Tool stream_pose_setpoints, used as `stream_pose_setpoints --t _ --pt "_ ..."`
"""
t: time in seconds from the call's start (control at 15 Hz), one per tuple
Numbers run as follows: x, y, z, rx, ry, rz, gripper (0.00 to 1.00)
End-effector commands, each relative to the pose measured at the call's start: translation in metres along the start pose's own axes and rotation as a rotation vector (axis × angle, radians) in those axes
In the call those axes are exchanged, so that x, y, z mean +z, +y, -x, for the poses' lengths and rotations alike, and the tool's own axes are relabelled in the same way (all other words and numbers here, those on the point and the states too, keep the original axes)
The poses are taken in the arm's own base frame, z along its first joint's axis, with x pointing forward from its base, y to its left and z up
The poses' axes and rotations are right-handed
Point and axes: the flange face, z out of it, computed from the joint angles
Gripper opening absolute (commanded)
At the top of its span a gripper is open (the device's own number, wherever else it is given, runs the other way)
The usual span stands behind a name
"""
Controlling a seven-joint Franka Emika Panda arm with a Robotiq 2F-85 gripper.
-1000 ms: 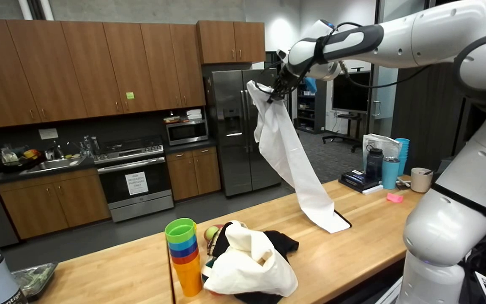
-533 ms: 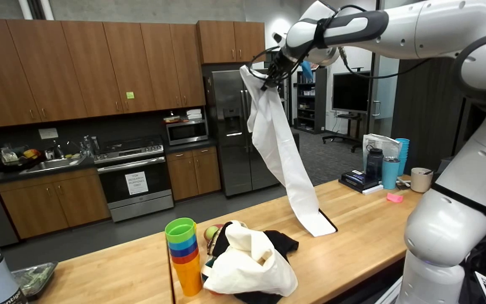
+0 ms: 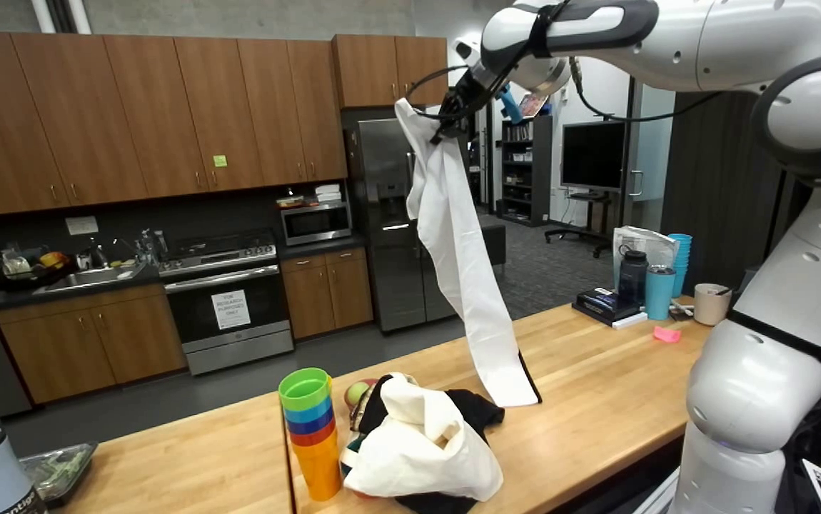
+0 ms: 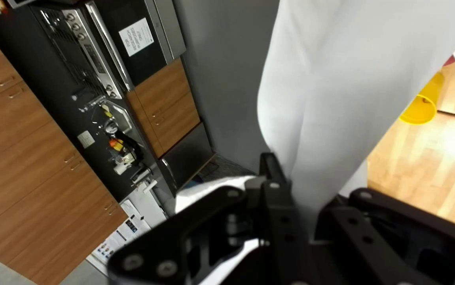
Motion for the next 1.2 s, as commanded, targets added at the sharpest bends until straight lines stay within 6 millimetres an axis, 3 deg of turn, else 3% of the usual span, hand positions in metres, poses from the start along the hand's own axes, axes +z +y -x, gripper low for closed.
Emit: stream_pose_setpoints --t 0.0,0.33,0.73,0.8,0.87,1.13 --pt "-0.002 0.007 -0.001 -0.079 0.078 -0.083 0.01" --pt "-0.003 -0.003 0.008 -0.231 0.160 -0.345 0.01" --pt "-0.011 -0.001 0.016 -0.453 0.213 -0.572 0.01" --pt "-0.012 -0.066 -0.021 -0.496 0.215 -0.576 0.01" --pt "-0.012 -0.071 -0.030 -0.524 0.236 -0.583 0.01" --pt "0.002 -0.141 -0.095 -0.603 0.281 -0.584 0.01"
